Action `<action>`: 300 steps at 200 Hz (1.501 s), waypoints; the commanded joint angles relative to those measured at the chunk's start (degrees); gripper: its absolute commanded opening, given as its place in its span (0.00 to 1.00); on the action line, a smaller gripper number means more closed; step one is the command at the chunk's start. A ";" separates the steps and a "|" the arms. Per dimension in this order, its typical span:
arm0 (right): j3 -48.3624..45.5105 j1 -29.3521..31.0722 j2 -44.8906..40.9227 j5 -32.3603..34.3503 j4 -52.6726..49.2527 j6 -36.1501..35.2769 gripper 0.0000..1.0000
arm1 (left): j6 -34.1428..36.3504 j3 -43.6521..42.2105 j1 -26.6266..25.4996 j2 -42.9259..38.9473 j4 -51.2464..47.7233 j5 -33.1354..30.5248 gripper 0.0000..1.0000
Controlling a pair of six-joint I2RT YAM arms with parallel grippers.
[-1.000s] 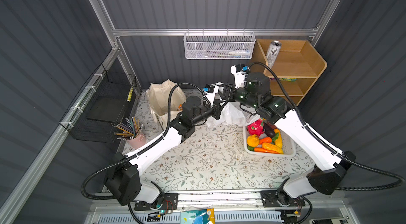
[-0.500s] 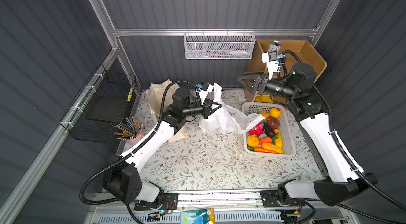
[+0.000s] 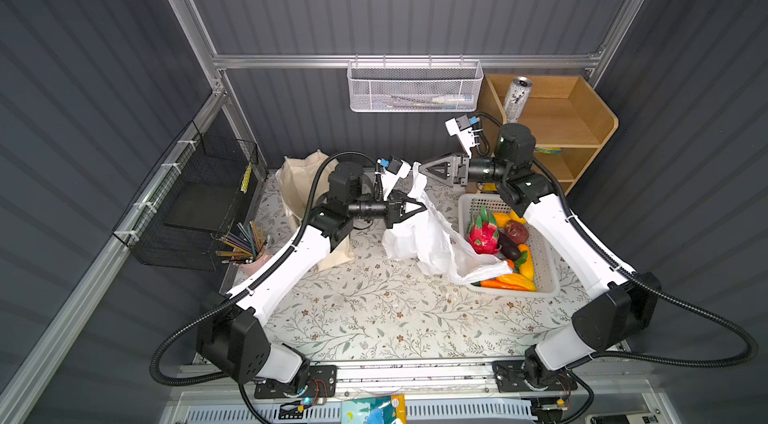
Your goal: Place the mixed food into the grocery bags and tie them
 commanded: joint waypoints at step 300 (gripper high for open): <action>12.22 4.59 -1.81 10.44 -28.66 -24.43 0.00 | 16.81 -1.14 -0.11 -14.04 -20.16 -21.77 0.96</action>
